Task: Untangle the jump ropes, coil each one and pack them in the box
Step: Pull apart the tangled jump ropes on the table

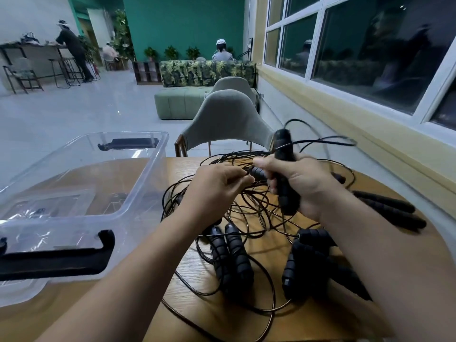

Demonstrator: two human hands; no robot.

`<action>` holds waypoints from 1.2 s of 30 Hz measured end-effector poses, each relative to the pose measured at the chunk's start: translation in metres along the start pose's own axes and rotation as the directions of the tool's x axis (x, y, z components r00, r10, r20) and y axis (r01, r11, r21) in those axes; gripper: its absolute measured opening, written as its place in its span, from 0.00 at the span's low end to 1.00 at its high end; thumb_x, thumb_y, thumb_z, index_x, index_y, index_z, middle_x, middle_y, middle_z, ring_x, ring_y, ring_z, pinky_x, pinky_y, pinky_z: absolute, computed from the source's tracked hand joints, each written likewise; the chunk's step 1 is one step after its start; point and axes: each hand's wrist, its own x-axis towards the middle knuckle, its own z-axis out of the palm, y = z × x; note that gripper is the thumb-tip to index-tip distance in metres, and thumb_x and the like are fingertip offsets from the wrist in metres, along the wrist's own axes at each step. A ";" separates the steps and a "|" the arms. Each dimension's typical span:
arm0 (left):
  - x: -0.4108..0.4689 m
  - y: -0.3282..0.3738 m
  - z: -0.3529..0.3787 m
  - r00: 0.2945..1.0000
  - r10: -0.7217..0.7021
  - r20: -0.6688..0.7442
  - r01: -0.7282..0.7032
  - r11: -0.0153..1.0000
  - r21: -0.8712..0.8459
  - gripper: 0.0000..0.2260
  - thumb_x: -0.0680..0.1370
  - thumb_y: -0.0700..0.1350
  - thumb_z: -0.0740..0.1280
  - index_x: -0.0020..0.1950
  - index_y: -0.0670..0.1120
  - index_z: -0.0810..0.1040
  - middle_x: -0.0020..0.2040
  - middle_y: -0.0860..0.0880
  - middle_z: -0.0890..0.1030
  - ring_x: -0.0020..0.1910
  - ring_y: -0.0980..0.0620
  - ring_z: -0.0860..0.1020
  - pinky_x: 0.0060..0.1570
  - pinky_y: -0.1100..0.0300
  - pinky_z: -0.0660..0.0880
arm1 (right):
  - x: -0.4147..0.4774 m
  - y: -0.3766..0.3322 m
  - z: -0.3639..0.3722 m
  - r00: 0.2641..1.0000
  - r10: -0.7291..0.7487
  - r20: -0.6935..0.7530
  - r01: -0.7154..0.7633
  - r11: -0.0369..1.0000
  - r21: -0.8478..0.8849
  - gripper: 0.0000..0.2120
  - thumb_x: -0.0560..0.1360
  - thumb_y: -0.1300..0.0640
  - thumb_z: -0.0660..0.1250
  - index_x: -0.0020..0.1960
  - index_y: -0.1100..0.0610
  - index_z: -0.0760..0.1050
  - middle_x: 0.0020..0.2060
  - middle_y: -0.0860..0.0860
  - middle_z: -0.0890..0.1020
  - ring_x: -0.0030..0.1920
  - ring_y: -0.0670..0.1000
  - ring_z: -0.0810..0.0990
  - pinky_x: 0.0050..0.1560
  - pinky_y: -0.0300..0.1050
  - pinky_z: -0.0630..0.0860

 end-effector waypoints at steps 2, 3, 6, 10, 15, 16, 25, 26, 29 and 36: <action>0.000 0.001 -0.001 0.999 0.040 -0.013 -0.039 0.997 0.071 0.07 0.82 0.51 0.72 0.49 0.49 0.88 0.38 0.53 0.80 0.37 0.54 0.77 0.36 0.52 0.73 | 0.001 0.007 0.003 0.998 -0.059 0.024 0.063 0.982 -0.176 0.11 0.74 0.60 0.80 0.47 0.64 0.81 0.31 0.53 0.78 0.29 0.51 0.74 0.31 0.44 0.72; 0.000 0.001 -0.002 0.998 0.059 -0.021 -0.057 0.993 0.103 0.07 0.82 0.50 0.72 0.49 0.49 0.88 0.37 0.53 0.80 0.36 0.54 0.76 0.35 0.53 0.72 | 0.002 0.009 0.004 0.996 -0.087 0.024 0.090 0.970 -0.225 0.12 0.75 0.60 0.80 0.48 0.67 0.81 0.30 0.53 0.78 0.29 0.51 0.74 0.30 0.45 0.72; -0.001 0.002 -0.002 0.995 0.094 -0.025 -0.089 0.984 0.151 0.07 0.80 0.49 0.72 0.46 0.49 0.87 0.36 0.54 0.78 0.34 0.54 0.75 0.34 0.53 0.72 | 0.002 0.014 0.005 0.983 -0.178 0.036 0.181 0.938 -0.295 0.13 0.76 0.60 0.79 0.50 0.69 0.81 0.30 0.54 0.78 0.29 0.53 0.75 0.31 0.46 0.71; -0.001 0.000 -0.001 0.998 0.052 -0.030 -0.049 0.994 0.098 0.06 0.76 0.51 0.73 0.43 0.51 0.86 0.38 0.54 0.79 0.37 0.55 0.77 0.36 0.54 0.74 | 0.000 0.014 0.006 0.967 -0.246 0.070 0.254 0.888 -0.383 0.11 0.77 0.62 0.78 0.49 0.70 0.81 0.31 0.54 0.81 0.29 0.51 0.77 0.30 0.42 0.74; -0.002 0.002 0.001 0.999 -0.039 -0.025 0.040 0.997 0.067 0.10 0.73 0.52 0.80 0.38 0.56 0.80 0.37 0.57 0.79 0.37 0.61 0.77 0.34 0.69 0.67 | -0.001 -0.009 0.004 0.967 -0.232 0.103 0.254 0.867 -0.430 0.10 0.76 0.60 0.78 0.50 0.66 0.82 0.34 0.55 0.84 0.32 0.52 0.80 0.34 0.44 0.78; -0.002 0.002 0.001 0.999 -0.049 -0.014 0.049 0.996 0.074 0.11 0.73 0.52 0.81 0.37 0.56 0.79 0.36 0.58 0.79 0.36 0.61 0.77 0.33 0.70 0.66 | -0.001 -0.015 0.004 0.966 -0.236 0.102 0.257 0.863 -0.434 0.10 0.76 0.59 0.78 0.50 0.66 0.82 0.35 0.55 0.84 0.33 0.52 0.80 0.34 0.44 0.78; -0.010 -0.001 0.007 0.979 -0.194 0.070 0.202 0.970 -0.134 0.05 0.74 0.50 0.80 0.46 0.54 0.85 0.41 0.56 0.86 0.41 0.61 0.83 0.40 0.66 0.78 | 0.005 -0.067 0.016 0.964 -0.267 -0.018 0.263 0.957 -0.123 0.08 0.76 0.63 0.77 0.45 0.58 0.78 0.32 0.53 0.80 0.32 0.50 0.77 0.33 0.43 0.75; -0.009 0.003 0.007 0.977 -0.204 0.056 0.211 0.958 -0.195 0.06 0.75 0.50 0.80 0.49 0.54 0.85 0.43 0.55 0.86 0.42 0.60 0.84 0.42 0.64 0.81 | 0.006 -0.065 0.020 0.967 -0.255 -0.005 0.252 0.959 -0.128 0.08 0.76 0.63 0.77 0.45 0.58 0.78 0.32 0.53 0.80 0.32 0.50 0.77 0.33 0.43 0.75; -0.007 0.012 0.009 0.978 -0.210 0.019 0.206 0.934 -0.290 0.05 0.78 0.48 0.78 0.53 0.53 0.87 0.44 0.54 0.87 0.44 0.57 0.85 0.46 0.57 0.83 | 0.011 -0.063 0.029 0.972 -0.233 0.009 0.232 0.964 -0.127 0.08 0.76 0.64 0.76 0.44 0.57 0.78 0.32 0.53 0.80 0.31 0.49 0.76 0.32 0.42 0.73; -0.013 0.022 0.001 0.962 -0.229 0.149 0.271 0.860 -0.432 0.11 0.83 0.41 0.66 0.50 0.47 0.88 0.47 0.50 0.89 0.50 0.55 0.86 0.48 0.70 0.75 | 0.021 -0.057 0.027 0.978 -0.209 0.007 0.209 0.975 -0.079 0.09 0.76 0.63 0.76 0.42 0.56 0.78 0.32 0.53 0.80 0.30 0.50 0.76 0.32 0.42 0.73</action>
